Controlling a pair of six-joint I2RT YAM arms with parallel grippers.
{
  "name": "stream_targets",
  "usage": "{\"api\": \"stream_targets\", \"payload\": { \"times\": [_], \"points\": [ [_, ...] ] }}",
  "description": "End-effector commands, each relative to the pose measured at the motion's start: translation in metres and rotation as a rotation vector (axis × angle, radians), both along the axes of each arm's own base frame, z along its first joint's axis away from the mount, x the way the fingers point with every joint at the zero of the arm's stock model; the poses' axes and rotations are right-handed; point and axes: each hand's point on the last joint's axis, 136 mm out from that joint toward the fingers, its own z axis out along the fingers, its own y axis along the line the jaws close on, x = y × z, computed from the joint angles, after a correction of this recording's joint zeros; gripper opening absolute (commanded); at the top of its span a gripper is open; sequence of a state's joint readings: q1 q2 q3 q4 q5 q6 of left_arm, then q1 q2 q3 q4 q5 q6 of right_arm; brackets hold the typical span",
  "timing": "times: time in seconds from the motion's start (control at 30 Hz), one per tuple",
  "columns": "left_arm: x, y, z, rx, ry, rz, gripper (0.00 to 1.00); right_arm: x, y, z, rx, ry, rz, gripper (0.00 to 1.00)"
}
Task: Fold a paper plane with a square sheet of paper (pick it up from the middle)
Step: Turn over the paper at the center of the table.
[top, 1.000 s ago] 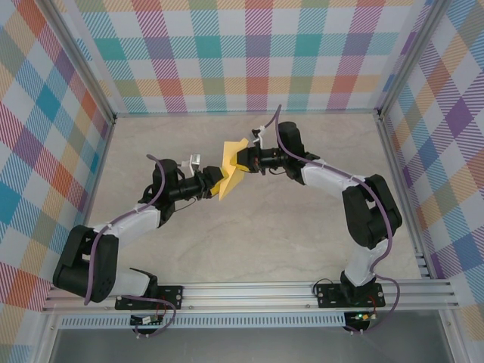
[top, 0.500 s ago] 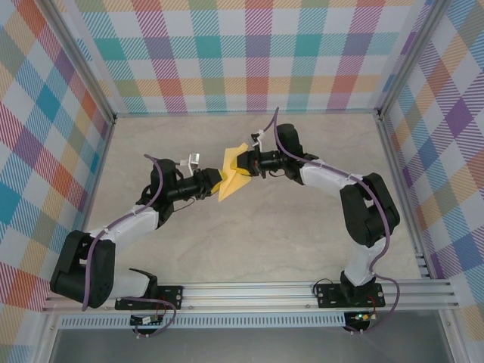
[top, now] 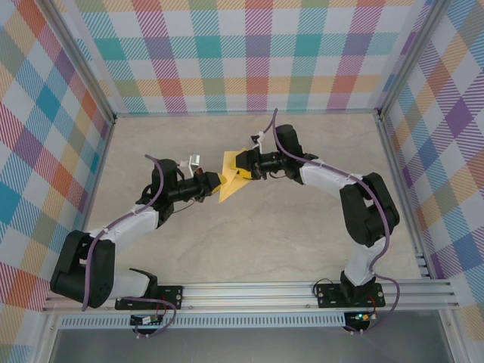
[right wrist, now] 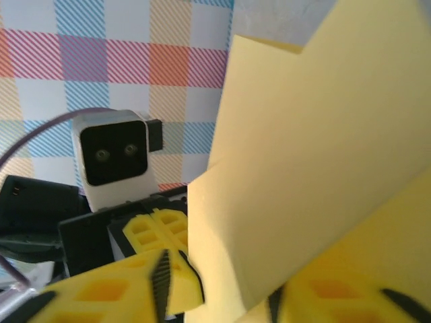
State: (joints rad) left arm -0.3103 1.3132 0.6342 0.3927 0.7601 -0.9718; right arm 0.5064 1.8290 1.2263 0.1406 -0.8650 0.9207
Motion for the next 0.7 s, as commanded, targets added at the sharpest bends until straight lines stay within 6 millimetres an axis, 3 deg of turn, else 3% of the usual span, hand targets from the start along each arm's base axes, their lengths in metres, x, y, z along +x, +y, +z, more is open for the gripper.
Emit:
{"api": "stream_targets", "payload": {
  "times": [0.0,0.2,0.4,0.57,0.67],
  "points": [
    [0.005,0.013,0.003,0.117,-0.035,0.028,0.02,0.003,-0.019,0.009,-0.104,-0.102,-0.055,0.56],
    [-0.004,0.060,-0.031,0.618,0.028,0.094,0.06,0.018,-0.092,-0.021,-0.521,-0.183,-0.338,0.74],
    [-0.002,0.118,-0.033,1.222,0.021,0.207,0.07,0.015,-0.142,-0.030,-0.695,-0.197,-0.537,0.80],
    [0.005,0.134,-0.046,1.570,0.049,0.222,0.08,0.008,-0.177,-0.042,-0.819,-0.126,-0.682,0.81],
    [0.009,0.126,-0.060,1.684,0.053,0.184,0.07,0.003,-0.188,-0.045,-0.855,-0.106,-0.727,0.81]
  ]
}}
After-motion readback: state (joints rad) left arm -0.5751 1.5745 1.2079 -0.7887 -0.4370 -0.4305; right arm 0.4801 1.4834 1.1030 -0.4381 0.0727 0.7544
